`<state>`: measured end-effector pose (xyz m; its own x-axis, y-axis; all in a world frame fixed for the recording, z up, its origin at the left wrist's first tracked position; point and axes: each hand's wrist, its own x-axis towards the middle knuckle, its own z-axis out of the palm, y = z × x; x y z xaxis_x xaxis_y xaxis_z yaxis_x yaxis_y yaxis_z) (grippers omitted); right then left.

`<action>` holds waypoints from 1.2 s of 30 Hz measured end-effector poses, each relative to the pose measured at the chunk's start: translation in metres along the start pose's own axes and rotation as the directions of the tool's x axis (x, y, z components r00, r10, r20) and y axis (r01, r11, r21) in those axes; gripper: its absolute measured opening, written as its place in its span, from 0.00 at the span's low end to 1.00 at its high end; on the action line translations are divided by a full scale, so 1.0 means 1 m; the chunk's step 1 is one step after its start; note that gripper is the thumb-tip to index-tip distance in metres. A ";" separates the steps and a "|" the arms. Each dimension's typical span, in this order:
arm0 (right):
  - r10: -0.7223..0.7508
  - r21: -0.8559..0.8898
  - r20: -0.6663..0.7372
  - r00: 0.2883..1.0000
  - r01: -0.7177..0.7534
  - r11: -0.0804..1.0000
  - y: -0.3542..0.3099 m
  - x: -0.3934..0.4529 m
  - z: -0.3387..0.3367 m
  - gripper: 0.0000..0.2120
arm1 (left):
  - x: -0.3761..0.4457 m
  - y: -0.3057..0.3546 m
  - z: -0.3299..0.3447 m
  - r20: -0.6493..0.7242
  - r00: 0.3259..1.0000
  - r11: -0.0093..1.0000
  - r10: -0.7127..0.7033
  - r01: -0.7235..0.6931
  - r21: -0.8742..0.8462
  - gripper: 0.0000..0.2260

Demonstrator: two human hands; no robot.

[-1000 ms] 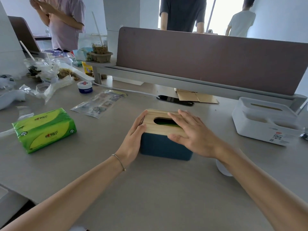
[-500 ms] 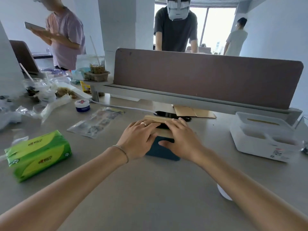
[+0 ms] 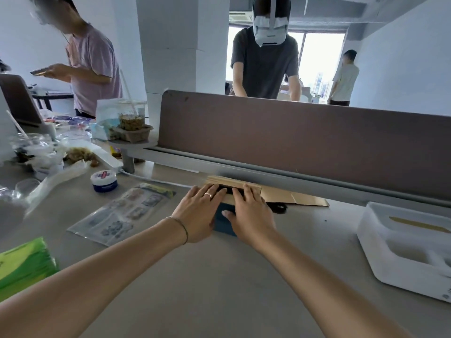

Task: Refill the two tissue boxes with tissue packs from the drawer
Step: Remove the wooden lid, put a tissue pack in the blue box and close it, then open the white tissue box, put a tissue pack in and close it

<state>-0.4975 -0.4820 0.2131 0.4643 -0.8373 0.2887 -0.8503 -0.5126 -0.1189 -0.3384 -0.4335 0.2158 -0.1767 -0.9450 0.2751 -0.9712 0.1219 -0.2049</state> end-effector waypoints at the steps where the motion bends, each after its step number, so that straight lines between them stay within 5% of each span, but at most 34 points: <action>1: 0.001 -0.015 -0.004 1.000 -0.001 1.000 -0.002 0.006 0.003 0.33 | 0.005 -0.003 0.004 0.001 1.000 1.000 -0.013 0.013 0.008 0.37; 11: 0.023 -0.002 -0.042 0.999 -0.024 1.000 -0.003 0.029 0.015 0.30 | 0.023 -0.011 0.024 -0.025 0.998 0.998 -0.055 0.055 0.000 0.41; 16: -0.033 0.183 0.178 0.983 0.000 0.983 0.006 0.027 -0.014 0.45 | 0.023 -0.002 0.007 0.087 0.993 0.995 -0.076 0.081 -0.062 0.42; 23: 0.001 0.327 -0.045 0.999 0.014 0.945 0.079 -0.049 -0.076 0.34 | 0.029 0.087 -0.035 -0.126 0.988 0.930 0.084 -0.123 -0.345 0.35; 31: 0.235 0.186 -0.062 0.970 -0.220 0.958 0.198 -0.153 -0.122 0.32 | 0.061 0.228 -0.050 -0.165 0.967 0.788 0.192 -0.253 -0.561 0.26; 36: 0.381 -0.046 -0.065 0.922 -0.384 0.922 0.257 -0.197 -0.125 0.18 | 0.073 0.288 -0.046 -0.188 0.929 0.791 0.320 -0.371 -0.486 0.19</action>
<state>-0.8387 -0.4248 0.2447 0.0885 -0.9550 0.2831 -0.9738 -0.1427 -0.1770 -0.6387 -0.4535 0.2204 -0.5048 -0.7817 0.3661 -0.7807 0.5944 0.1927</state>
